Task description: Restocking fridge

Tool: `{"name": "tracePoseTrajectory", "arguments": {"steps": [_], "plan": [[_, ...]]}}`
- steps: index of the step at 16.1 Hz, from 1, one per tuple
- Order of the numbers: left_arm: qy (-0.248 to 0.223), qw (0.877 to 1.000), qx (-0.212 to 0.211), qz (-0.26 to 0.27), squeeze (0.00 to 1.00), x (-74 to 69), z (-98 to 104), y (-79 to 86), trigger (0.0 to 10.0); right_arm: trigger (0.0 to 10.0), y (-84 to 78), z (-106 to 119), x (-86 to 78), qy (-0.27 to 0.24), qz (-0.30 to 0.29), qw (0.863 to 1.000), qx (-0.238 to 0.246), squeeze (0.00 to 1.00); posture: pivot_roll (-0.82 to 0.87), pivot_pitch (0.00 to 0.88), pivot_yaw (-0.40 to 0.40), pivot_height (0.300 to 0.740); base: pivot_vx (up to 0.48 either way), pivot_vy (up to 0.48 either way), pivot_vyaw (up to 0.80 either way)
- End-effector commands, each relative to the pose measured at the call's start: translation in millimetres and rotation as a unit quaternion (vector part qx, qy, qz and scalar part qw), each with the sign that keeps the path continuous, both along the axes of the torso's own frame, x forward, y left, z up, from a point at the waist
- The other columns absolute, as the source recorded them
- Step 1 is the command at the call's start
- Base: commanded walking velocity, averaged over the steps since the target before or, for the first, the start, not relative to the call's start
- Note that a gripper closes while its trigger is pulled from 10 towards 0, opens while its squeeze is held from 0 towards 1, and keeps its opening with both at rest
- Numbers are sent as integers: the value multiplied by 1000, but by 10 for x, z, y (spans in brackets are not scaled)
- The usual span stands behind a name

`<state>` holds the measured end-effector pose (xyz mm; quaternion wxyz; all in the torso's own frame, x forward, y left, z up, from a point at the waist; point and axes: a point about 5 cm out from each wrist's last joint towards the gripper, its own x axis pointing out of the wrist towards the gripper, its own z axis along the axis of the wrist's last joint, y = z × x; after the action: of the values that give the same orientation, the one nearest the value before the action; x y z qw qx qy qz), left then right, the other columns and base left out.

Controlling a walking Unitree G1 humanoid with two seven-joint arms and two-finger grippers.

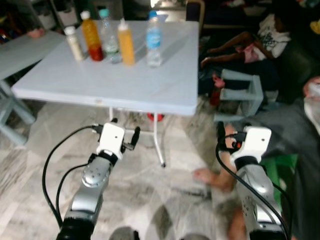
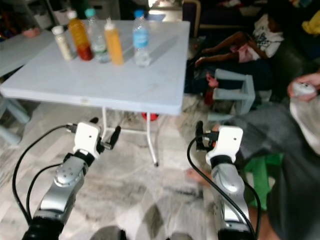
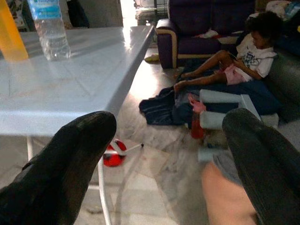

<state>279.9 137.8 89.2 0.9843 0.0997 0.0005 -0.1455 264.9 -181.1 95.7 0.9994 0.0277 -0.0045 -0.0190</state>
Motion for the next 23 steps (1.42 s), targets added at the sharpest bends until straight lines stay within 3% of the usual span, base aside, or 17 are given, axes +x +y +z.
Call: {"name": "tracePoseTrajectory", "arguments": {"steps": [1, 11, 15, 23], "plan": [[6, 1000, 4, 26, 0, 11, 13, 135, 10000, 10000, 88, 43, 26, -9, 13, 1000, 8, 0, 2, 88, 15, 740, 319, 0, 0], [-10, 1000, 0, 20, 0, 53, 78, 113, 10000, 10000, 119, 83, -5, -24, 30, 999, 3, 0, -10, 84, 19, 740, 0, 0, 0], [-10, 1000, -8, 18, 0, 33, 66, 92, 10000, 10000, 138, 147, 29, -38, 34, 999, -4, 0, -12, 77, 19, 740, 364, 0, 434], [-16, 1000, -13, 11, 0, 56, 93, 68, 10000, 10000, 148, 178, 19, -47, 38, 998, -5, 0, -12, 73, 23, 740, 480, 0, 0]]}}
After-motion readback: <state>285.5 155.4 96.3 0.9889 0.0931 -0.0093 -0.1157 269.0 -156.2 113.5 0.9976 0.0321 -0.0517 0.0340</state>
